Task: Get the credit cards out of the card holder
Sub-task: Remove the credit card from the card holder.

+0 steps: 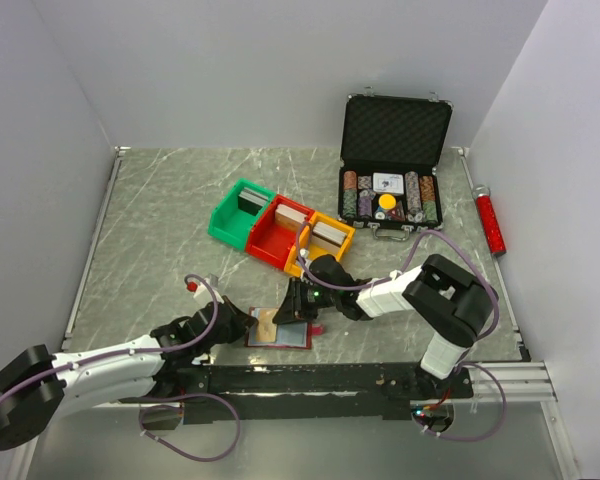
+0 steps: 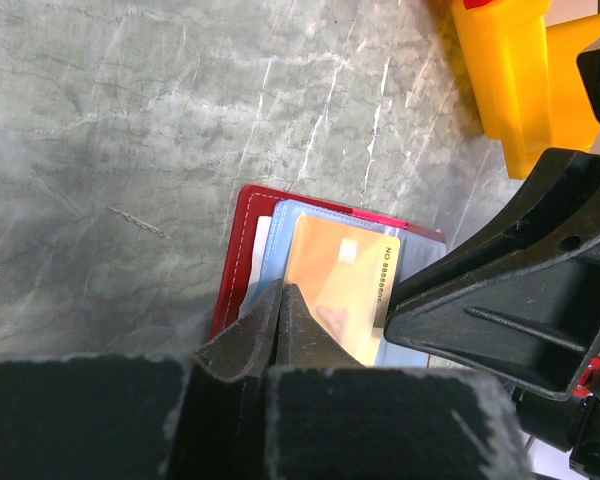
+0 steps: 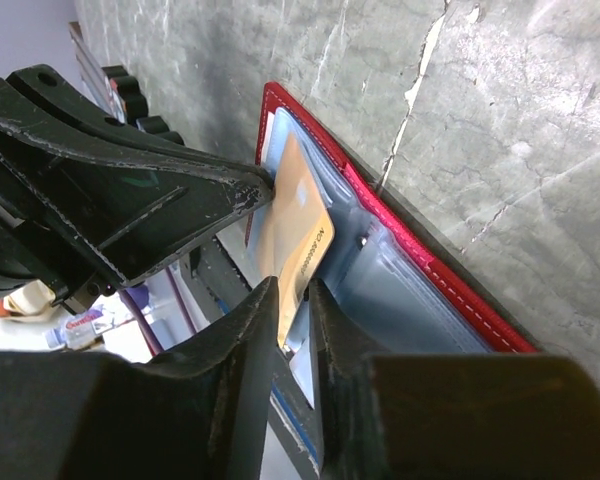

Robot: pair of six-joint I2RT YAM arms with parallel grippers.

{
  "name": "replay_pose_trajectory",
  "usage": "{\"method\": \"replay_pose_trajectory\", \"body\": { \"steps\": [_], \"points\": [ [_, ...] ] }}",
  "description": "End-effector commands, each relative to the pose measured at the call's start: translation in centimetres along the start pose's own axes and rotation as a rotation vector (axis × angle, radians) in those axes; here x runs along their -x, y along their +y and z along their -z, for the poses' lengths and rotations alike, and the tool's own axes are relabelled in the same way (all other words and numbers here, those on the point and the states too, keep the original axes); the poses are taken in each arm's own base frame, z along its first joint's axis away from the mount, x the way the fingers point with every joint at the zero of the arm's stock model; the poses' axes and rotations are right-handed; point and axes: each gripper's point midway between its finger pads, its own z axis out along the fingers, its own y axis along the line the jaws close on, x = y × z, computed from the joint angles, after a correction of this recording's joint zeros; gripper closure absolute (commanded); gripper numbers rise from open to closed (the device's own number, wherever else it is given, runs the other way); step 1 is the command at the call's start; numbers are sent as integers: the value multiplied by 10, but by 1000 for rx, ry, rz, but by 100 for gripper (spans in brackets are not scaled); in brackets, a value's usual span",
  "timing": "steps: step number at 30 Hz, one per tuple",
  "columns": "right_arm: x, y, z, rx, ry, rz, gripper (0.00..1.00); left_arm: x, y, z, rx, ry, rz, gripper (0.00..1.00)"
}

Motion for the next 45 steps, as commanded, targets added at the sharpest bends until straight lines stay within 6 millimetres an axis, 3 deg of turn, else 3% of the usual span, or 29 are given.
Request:
{"method": "replay_pose_trajectory", "body": {
  "steps": [1,8,15,20,24,30,40,45],
  "points": [
    [17,32,4,97,-59,54,75,-15,37,2,128,58,-38,99],
    [19,29,1,74,-53,44,73,-15,36,2,120,57,-38,99],
    [16,17,-4,22,-36,23,51,-15,36,3,122,57,-36,99],
    [7,1,-3,-43,-1,5,45,-14,37,3,121,51,-30,99],
    [-4,-13,-3,-87,37,-15,45,-13,37,4,121,43,-20,99],
    [-18,-16,-5,-100,101,-26,44,-12,38,5,119,32,3,99],
    [-14,-5,-14,-45,98,-39,44,-13,37,4,117,35,6,99],
    [-8,11,-9,24,56,-4,53,-15,37,4,118,39,6,99]
  ]
}}
